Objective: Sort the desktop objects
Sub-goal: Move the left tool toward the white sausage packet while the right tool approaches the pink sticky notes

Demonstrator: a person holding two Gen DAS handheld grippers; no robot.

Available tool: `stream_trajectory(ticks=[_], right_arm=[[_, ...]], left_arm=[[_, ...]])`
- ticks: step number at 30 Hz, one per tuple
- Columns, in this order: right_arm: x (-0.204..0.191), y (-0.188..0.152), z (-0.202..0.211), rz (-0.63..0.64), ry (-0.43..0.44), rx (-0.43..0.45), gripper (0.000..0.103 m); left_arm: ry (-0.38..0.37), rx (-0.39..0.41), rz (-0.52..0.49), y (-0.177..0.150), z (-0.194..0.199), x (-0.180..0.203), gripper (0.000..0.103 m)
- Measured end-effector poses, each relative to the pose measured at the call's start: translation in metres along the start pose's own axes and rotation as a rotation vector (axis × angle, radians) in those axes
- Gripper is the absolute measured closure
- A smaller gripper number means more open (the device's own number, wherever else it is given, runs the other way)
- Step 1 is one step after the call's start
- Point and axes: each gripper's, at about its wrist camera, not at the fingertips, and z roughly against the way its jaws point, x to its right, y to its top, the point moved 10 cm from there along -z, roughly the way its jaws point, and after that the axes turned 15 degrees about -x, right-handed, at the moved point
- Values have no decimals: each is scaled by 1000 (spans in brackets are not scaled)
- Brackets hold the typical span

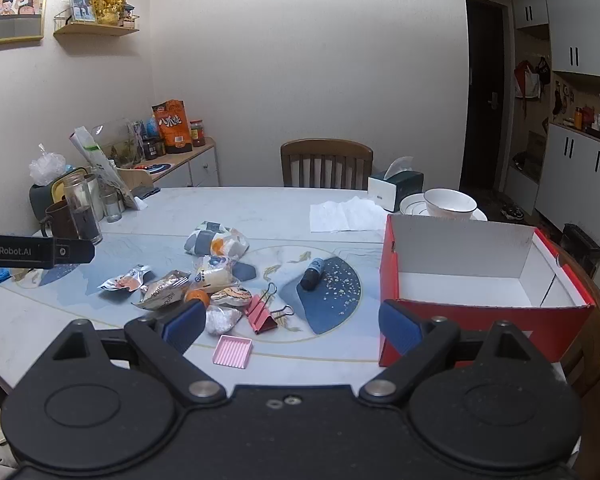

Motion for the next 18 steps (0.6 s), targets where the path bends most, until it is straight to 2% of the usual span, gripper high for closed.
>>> stream_trajectory(ticks=[18], right_arm=[[-42, 13, -76, 18, -22, -102, 10]], left_arm=[[27, -58, -21, 29, -74, -84, 0]])
